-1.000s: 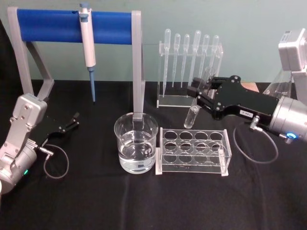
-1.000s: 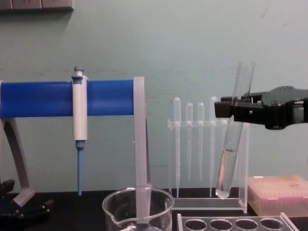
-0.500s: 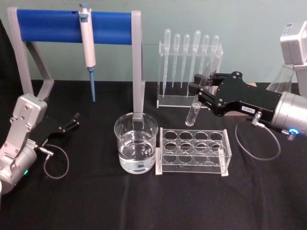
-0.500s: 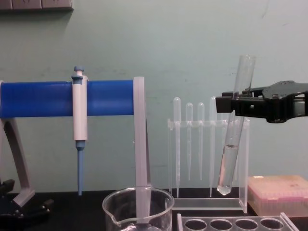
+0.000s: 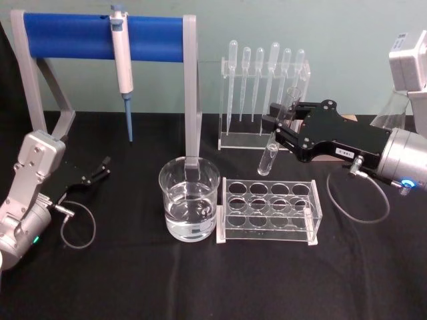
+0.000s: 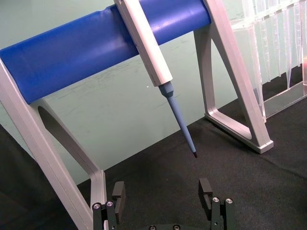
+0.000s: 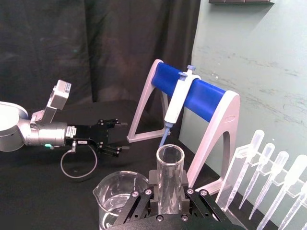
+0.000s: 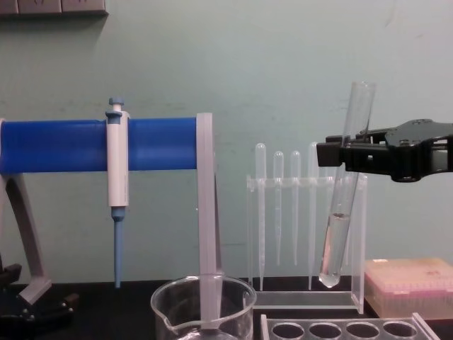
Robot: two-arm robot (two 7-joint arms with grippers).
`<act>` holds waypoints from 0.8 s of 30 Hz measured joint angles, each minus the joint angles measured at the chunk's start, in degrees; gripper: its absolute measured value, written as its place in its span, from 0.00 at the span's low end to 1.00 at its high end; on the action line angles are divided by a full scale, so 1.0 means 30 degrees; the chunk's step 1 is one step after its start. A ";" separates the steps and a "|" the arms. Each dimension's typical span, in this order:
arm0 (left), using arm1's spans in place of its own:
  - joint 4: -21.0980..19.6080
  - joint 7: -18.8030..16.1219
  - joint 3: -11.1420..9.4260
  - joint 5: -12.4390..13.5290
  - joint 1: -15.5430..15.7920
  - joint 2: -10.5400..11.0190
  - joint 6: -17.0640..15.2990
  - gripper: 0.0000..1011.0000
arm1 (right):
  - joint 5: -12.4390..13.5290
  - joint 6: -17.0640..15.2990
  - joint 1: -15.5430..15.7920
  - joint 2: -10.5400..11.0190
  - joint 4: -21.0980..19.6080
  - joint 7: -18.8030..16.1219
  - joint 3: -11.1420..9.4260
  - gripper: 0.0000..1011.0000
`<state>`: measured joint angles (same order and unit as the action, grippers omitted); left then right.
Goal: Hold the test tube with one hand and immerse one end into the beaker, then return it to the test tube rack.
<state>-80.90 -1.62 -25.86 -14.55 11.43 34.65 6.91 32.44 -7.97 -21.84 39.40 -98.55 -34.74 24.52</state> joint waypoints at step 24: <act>0.0001 -0.0001 0.0001 0.0000 0.0000 0.0000 0.0000 0.99 | -0.0057 0.0044 0.0007 -0.0016 0.0020 0.0000 0.0000 0.22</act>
<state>-80.90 -1.62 -25.86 -14.55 11.43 34.65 6.91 32.27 -7.84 -21.82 39.35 -98.49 -34.74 24.52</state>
